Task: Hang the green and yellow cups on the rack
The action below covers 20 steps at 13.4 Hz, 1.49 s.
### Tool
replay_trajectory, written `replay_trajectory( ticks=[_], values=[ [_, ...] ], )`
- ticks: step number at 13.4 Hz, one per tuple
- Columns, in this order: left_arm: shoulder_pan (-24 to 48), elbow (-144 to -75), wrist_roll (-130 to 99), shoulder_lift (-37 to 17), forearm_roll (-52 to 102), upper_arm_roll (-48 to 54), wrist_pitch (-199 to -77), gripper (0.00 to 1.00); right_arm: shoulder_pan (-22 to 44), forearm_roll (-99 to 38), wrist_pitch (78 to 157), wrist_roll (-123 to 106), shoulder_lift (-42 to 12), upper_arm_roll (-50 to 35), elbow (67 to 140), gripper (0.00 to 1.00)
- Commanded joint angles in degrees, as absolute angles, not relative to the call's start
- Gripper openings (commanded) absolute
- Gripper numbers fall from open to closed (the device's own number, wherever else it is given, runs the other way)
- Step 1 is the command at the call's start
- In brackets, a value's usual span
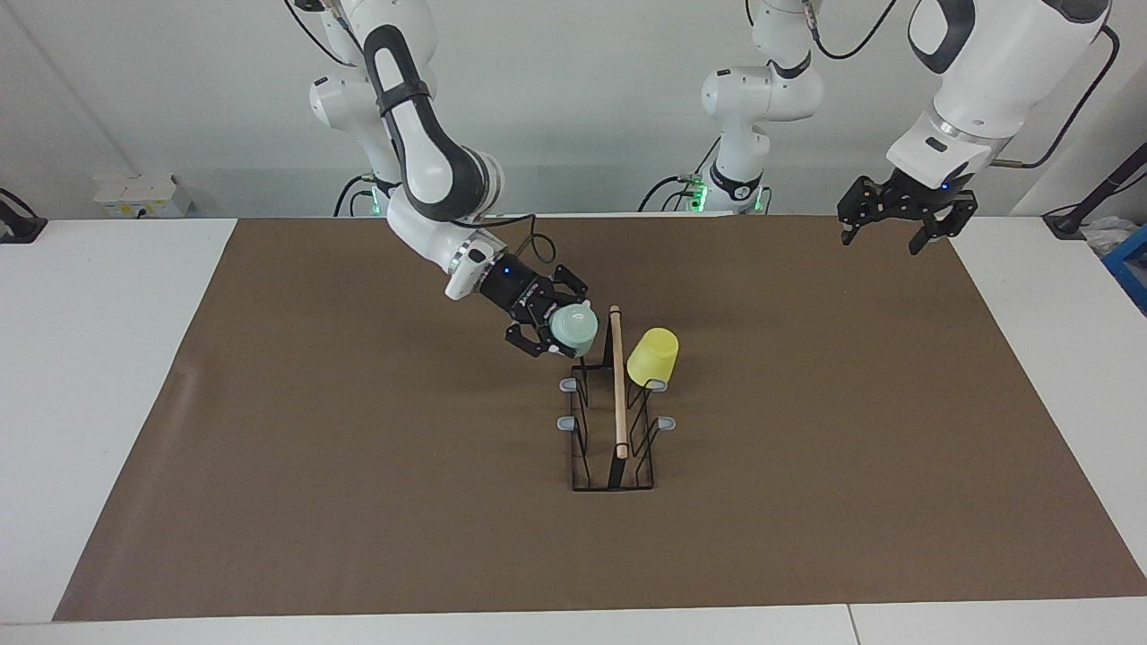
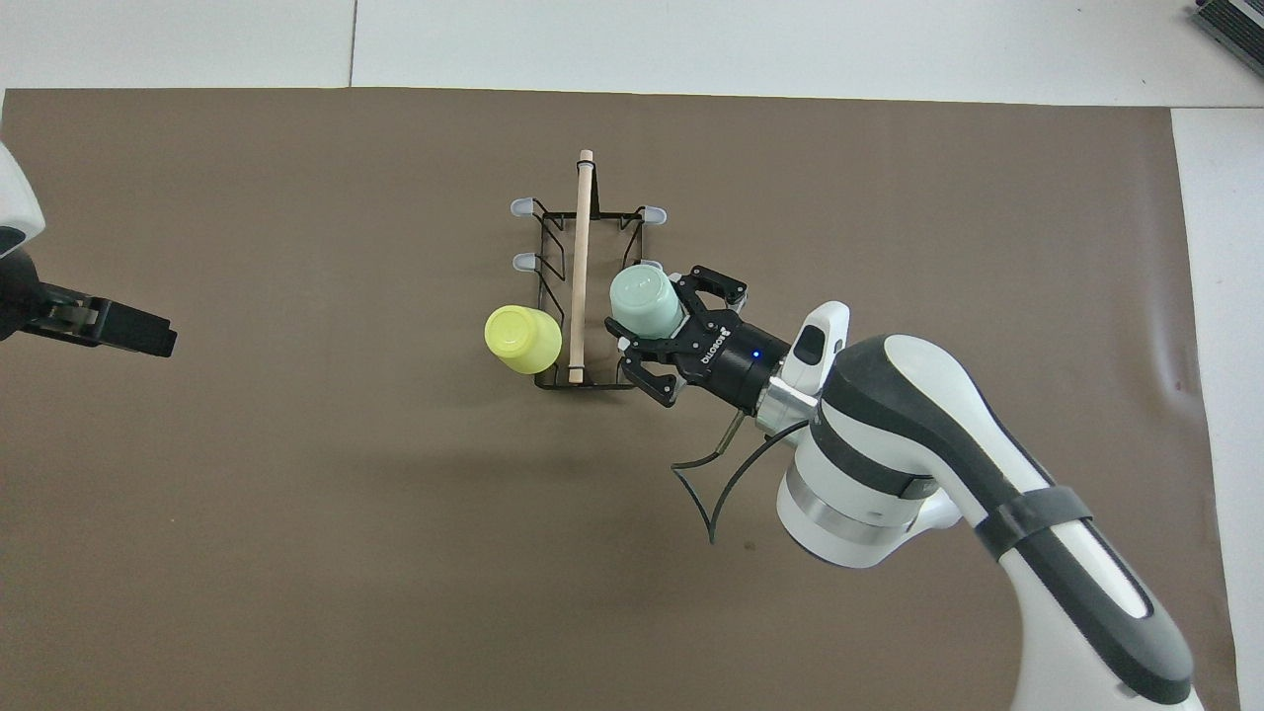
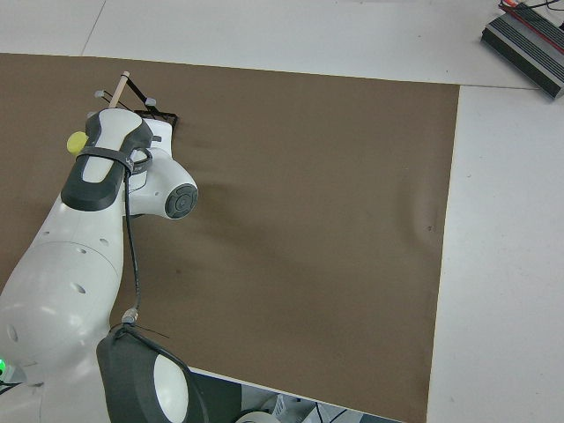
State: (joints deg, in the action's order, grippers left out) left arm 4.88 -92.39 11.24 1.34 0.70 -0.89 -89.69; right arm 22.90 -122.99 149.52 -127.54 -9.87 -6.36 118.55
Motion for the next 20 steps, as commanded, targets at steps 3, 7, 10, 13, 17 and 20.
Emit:
replay_trajectory(
  ticks=[3,7,10,13,17,20],
  values=[
    [4.83,-92.46,10.72,1.85,1.23,-0.88,-88.86,1.0,22.06,-125.42,146.78,-130.78,-11.34,-6.5,117.95,0.59],
    [4.83,-92.46,10.72,1.85,1.23,-0.88,-88.86,1.0,22.15,-127.09,146.08,-132.36,-12.04,-6.42,118.21,0.59],
    [4.83,-92.46,10.72,1.85,1.23,-0.88,-88.86,1.0,22.15,-127.26,145.99,-132.36,-12.04,-6.42,118.3,0.64],
    [4.83,-92.46,10.72,1.85,1.23,-0.88,-88.86,1.0,22.06,-127.35,146.07,-132.28,-12.04,-6.42,118.3,1.0],
    [4.83,-92.46,10.72,1.93,1.23,-0.88,-88.86,1.0,22.06,-127.35,146.07,-132.28,-11.95,-6.42,118.3,1.0],
    [4.83,-92.46,10.72,1.93,1.23,-0.88,-88.86,1.0,22.06,-127.44,146.07,-132.28,-11.95,-6.42,118.3,1.0]
  ],
)
